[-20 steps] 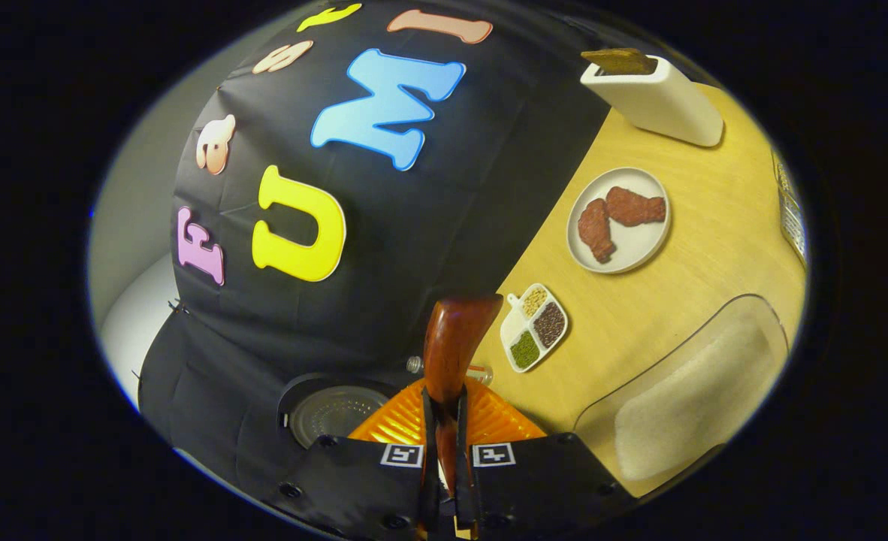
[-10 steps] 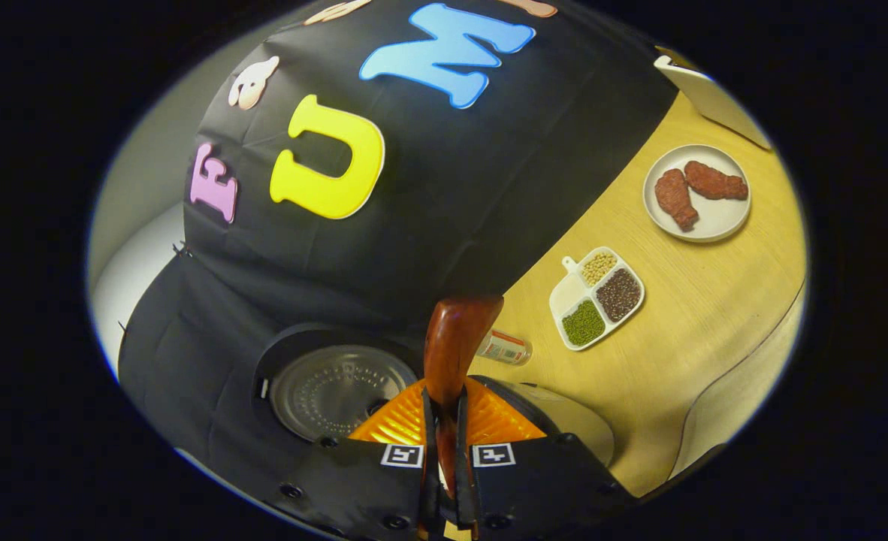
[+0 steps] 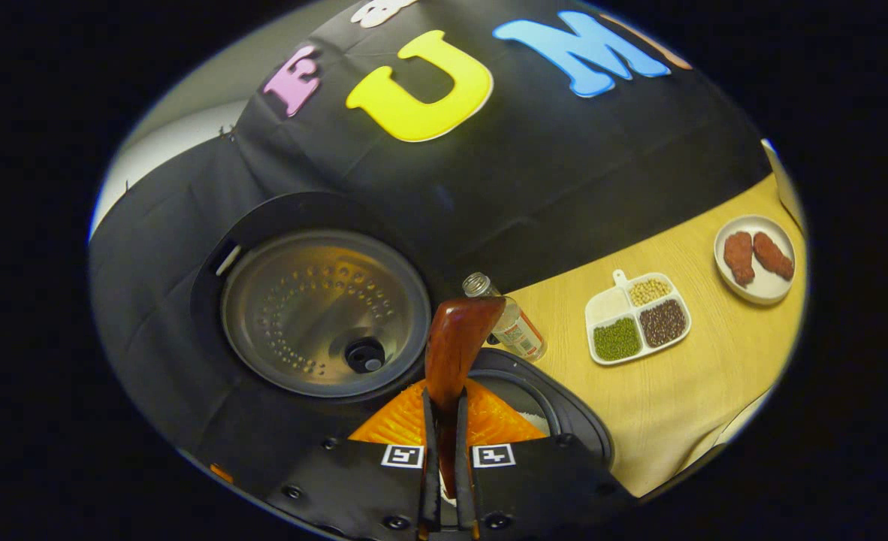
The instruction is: Close the left gripper, press the button to open the rice cooker; take a wooden spoon from the chopstick holder with the right hand, scoop a spoonful of rice and pour it into the rice cooker, then put the wooden spoon back into the chopstick holder.
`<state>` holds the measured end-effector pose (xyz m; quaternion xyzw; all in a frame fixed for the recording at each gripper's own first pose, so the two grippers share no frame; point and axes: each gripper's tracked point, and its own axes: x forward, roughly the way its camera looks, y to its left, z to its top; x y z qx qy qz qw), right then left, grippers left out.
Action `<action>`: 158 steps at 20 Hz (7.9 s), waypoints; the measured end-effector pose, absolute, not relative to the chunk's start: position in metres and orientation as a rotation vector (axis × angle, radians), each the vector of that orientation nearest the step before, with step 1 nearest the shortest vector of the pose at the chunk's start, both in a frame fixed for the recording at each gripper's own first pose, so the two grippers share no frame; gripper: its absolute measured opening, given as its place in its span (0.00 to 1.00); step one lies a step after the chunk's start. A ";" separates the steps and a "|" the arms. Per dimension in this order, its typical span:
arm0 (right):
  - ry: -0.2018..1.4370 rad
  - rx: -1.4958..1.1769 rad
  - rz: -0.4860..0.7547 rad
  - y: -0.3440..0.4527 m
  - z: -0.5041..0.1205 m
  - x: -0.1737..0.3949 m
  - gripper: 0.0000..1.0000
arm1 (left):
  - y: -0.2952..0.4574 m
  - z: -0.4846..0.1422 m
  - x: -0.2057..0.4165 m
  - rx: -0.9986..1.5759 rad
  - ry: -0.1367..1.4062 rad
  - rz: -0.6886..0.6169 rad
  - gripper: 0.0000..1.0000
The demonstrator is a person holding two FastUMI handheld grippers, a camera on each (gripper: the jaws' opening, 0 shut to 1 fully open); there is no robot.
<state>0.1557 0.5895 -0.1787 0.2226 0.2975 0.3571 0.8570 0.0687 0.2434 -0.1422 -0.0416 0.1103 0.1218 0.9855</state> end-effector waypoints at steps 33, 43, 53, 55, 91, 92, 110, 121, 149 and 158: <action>0.341 0.190 0.834 0.565 -0.107 0.147 0.07 | 0.201 -0.109 0.082 -0.097 0.169 0.145 0.82; 0.365 0.486 0.595 0.432 -0.069 0.192 0.13 | 0.137 -0.092 0.103 -0.118 0.143 0.022 0.82; 0.315 0.447 0.337 0.242 -0.078 0.212 0.10 | 0.046 -0.061 0.109 -0.122 0.109 -0.103 0.87; 0.318 0.434 0.287 0.210 -0.082 0.215 0.10 | 0.029 -0.058 0.108 -0.126 0.107 -0.121 0.82; 0.537 0.334 -0.076 0.009 -0.248 0.179 0.23 | -0.029 -0.033 0.121 -0.061 0.120 -0.144 0.82; 0.536 0.320 -0.078 0.006 -0.244 0.176 0.30 | -0.029 -0.033 0.122 -0.065 0.121 -0.142 0.82; 0.211 -0.091 -0.109 -0.016 -0.087 0.142 0.99 | 0.036 0.023 0.258 -0.040 0.109 -0.032 0.82; 0.248 -0.081 -0.088 0.039 -0.102 0.130 1.00 | 0.080 0.002 0.387 0.024 0.119 0.022 0.82; 0.242 -0.070 0.060 0.015 -0.094 0.117 0.97 | -0.001 -0.091 0.261 -0.125 0.324 -0.009 0.89; 0.250 -0.081 0.093 -0.011 -0.099 0.110 1.00 | -0.028 -0.140 0.217 -0.122 0.359 -0.001 0.89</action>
